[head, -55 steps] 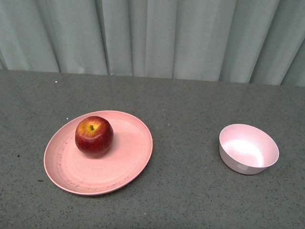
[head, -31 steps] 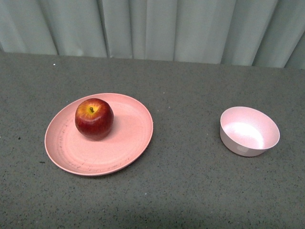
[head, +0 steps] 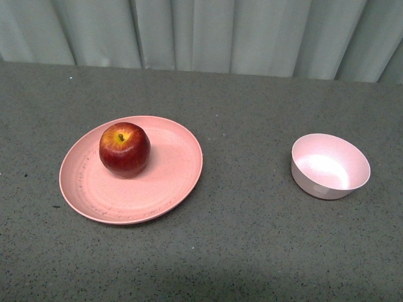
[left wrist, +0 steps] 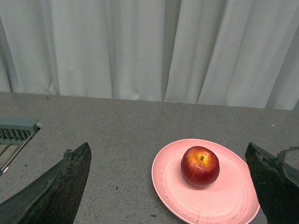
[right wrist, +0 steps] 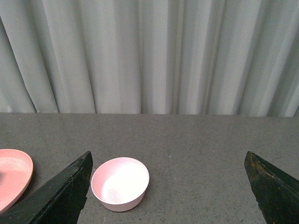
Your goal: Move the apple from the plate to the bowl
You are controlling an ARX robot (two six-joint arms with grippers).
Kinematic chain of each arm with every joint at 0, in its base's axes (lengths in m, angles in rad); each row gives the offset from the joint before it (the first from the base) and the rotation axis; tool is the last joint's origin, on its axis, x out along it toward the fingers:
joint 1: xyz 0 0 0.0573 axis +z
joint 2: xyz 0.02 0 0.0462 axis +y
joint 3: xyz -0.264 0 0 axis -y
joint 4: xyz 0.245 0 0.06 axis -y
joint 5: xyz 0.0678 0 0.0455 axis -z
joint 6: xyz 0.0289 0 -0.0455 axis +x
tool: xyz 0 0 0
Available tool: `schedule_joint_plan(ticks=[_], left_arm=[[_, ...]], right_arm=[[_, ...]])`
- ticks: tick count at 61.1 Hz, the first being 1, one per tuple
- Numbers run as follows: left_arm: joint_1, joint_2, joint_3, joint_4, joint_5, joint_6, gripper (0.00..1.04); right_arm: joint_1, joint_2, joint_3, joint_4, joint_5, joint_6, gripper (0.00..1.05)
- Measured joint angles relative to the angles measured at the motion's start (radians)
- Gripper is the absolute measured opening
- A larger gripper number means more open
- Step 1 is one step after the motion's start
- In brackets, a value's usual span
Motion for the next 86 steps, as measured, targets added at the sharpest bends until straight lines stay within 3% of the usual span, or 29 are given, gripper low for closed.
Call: schedule_joint_plan(ticks=[61, 66, 68, 74, 86], left_arm=[[0.000, 0.000, 0.000, 0.000, 0.000, 0.000, 0.98], [0.000, 0.000, 0.000, 0.000, -0.002, 0.000, 0.98], [0.000, 0.000, 0.000, 0.000, -0.001, 0.000, 0.98], [0.000, 0.000, 0.000, 0.000, -0.001, 0.000, 0.98], [0.000, 0.000, 0.000, 0.000, 0.000, 0.000, 0.98]], right_arm=[[0.005, 0.000, 0.000, 0.003, 0.018, -0.003, 0.95], [0.066, 0.045, 0.000, 0.054, 0.224, -0.028, 0.95], [0.072, 0.080, 0.000, 0.076, 0.237, -0.032, 0.95], [0.083, 0.251, 0.011, 0.212, 0.217, -0.052, 0.95], [0.089, 0.809, 0.175, 0.546, 0.085, -0.058, 0.95]])
